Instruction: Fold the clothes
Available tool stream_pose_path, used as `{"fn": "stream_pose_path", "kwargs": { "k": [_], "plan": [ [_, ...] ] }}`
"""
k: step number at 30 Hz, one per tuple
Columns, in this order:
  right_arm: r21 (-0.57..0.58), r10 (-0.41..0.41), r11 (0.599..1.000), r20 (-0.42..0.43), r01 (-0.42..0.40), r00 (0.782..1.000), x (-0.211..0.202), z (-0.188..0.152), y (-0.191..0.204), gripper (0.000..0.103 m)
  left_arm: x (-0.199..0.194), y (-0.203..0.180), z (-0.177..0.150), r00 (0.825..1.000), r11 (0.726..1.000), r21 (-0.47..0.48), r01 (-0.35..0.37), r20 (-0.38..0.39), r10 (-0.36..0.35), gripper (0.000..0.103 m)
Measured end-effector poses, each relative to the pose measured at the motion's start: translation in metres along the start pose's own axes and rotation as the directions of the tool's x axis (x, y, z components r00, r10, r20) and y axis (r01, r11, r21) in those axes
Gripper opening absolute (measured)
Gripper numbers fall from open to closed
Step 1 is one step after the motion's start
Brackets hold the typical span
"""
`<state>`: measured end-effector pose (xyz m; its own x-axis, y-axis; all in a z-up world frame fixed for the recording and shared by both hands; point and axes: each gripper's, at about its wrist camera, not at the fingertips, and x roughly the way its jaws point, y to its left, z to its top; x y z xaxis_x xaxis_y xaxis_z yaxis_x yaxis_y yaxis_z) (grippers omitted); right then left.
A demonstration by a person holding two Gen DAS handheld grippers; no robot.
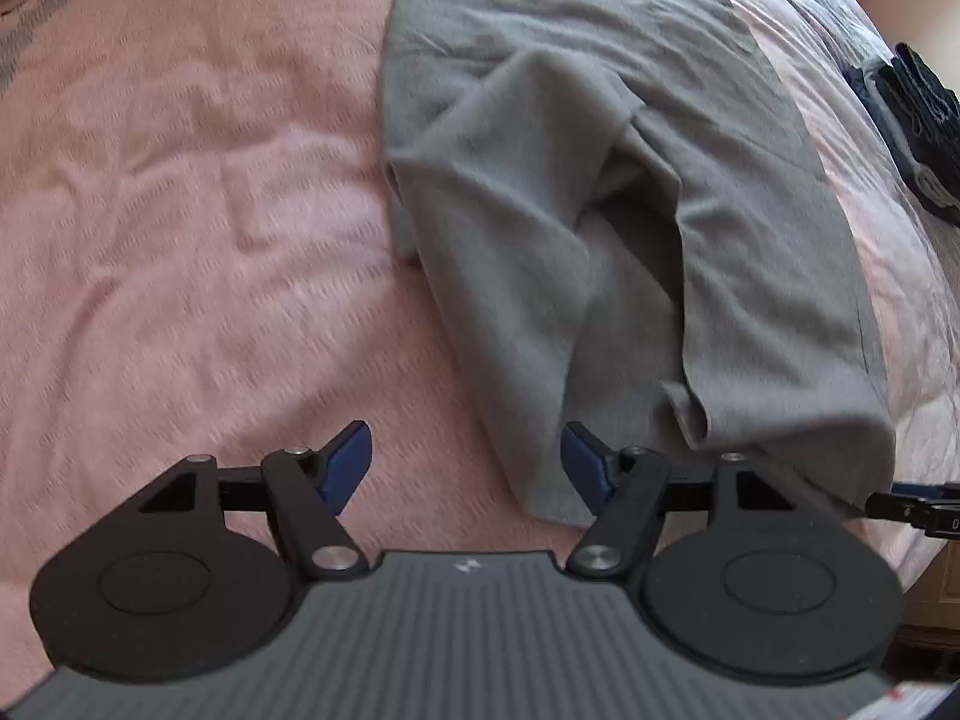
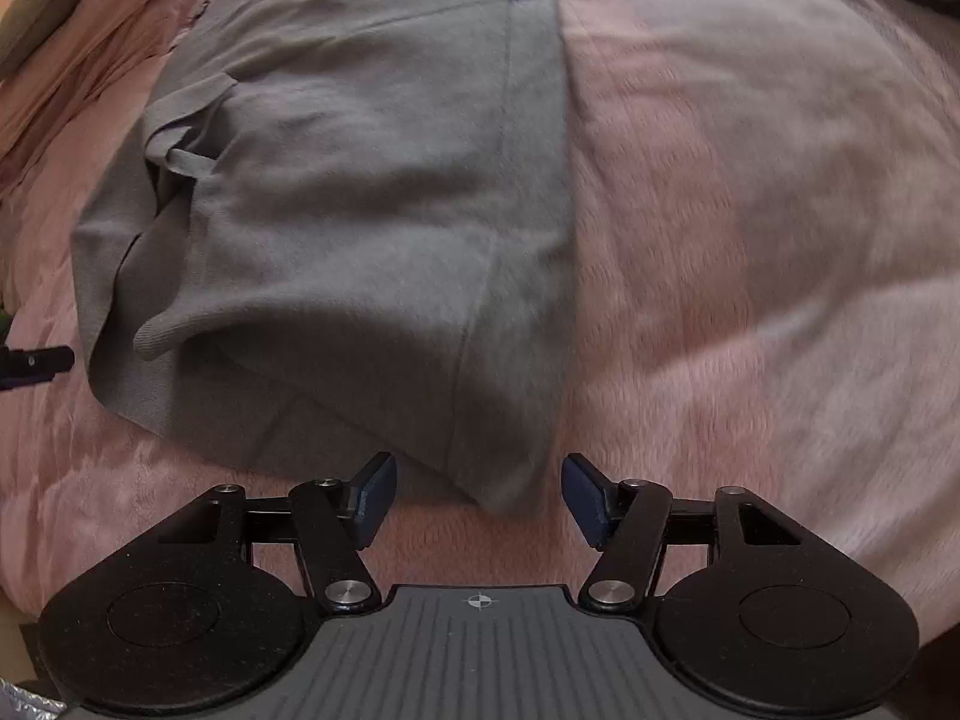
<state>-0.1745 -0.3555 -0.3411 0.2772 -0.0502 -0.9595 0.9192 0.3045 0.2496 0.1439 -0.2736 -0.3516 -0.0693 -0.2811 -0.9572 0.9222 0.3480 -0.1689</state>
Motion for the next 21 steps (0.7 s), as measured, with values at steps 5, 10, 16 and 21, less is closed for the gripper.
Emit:
{"fn": "stream_pose_path", "kwargs": {
  "k": [5, 10, 16, 21],
  "plan": [
    [0.091, 0.018, 0.996, 0.048, -0.022, 0.999, 0.016, -0.006, -0.009, 0.058, 0.028, -0.023, 0.006, 0.999, 0.997, 0.064, -0.033, 0.027, 0.032, 0.074],
    [0.028, 0.076, 0.996, 0.098, -0.079, 0.992, -0.002, 0.006, -0.004, 0.000, 0.009, -0.029, 0.004, 0.983, 0.984, 0.131, -0.118, 0.159, 0.096, 0.002],
    [-0.016, 0.101, 0.995, 0.112, -0.100, 0.989, -0.045, -0.010, -0.017, 0.000, -0.073, -0.015, -0.072, 0.962, 0.982, 0.162, -0.096, 0.268, 0.049, 0.002],
    [0.030, -0.199, 0.978, -0.173, 0.207, 0.965, 0.004, -0.026, -0.023, 0.002, -0.020, -0.006, -0.127, 0.978, 0.965, 0.173, -0.199, -0.033, 0.208, 0.001]
  ]
}}
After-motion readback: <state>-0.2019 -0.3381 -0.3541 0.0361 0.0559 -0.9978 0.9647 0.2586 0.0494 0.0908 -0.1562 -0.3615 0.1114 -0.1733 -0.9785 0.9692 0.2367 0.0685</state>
